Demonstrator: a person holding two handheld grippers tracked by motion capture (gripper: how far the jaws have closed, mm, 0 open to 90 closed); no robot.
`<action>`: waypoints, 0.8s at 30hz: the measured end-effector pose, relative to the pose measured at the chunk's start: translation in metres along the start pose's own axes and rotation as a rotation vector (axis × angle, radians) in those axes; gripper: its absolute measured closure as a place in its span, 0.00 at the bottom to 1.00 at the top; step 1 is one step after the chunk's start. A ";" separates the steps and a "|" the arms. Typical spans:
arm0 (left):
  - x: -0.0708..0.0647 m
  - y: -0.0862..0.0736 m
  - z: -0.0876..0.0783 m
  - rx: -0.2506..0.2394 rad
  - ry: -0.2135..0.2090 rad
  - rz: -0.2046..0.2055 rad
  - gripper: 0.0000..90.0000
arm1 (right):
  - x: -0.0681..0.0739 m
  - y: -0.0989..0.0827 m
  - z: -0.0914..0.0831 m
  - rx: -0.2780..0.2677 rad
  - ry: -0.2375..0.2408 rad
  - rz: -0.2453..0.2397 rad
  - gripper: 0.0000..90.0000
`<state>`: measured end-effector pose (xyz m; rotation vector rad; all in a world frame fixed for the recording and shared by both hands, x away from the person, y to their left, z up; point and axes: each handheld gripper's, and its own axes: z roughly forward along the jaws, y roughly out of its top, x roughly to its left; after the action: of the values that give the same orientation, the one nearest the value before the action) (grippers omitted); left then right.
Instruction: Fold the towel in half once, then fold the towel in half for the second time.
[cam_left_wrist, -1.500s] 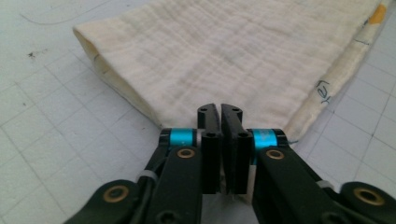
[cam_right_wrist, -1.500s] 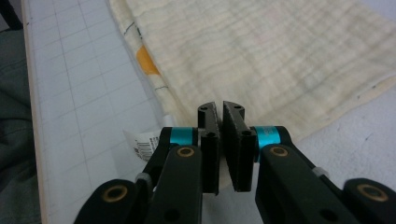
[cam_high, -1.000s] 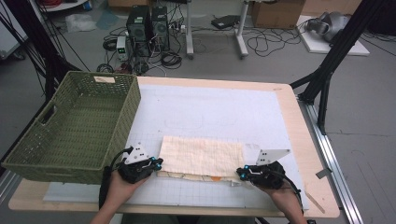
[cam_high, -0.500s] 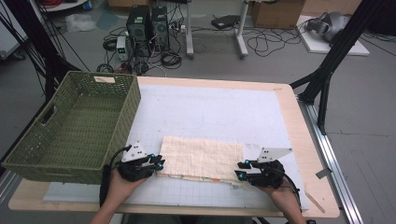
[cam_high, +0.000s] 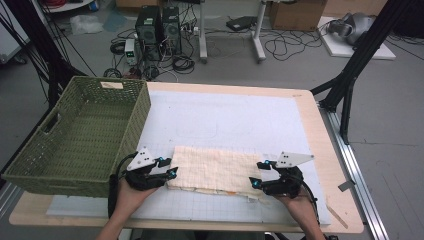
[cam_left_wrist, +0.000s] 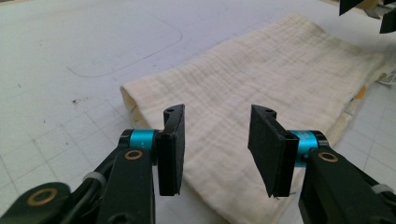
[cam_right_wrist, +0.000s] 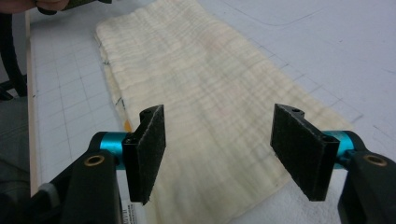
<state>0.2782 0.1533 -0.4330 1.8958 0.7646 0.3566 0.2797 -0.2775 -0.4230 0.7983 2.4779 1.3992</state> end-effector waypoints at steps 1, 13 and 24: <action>0.000 0.000 0.000 -0.002 0.001 0.002 0.62 | 0.001 0.000 0.000 0.001 -0.004 -0.004 0.37; -0.001 0.002 0.000 -0.012 0.003 0.005 0.59 | 0.001 0.000 0.001 0.010 -0.014 0.006 0.30; -0.002 0.002 0.001 -0.007 -0.006 0.013 0.59 | 0.003 0.000 0.006 0.043 -0.007 -0.007 0.30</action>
<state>0.2777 0.1507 -0.4310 1.8947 0.7466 0.3613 0.2789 -0.2716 -0.4260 0.8010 2.5109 1.3427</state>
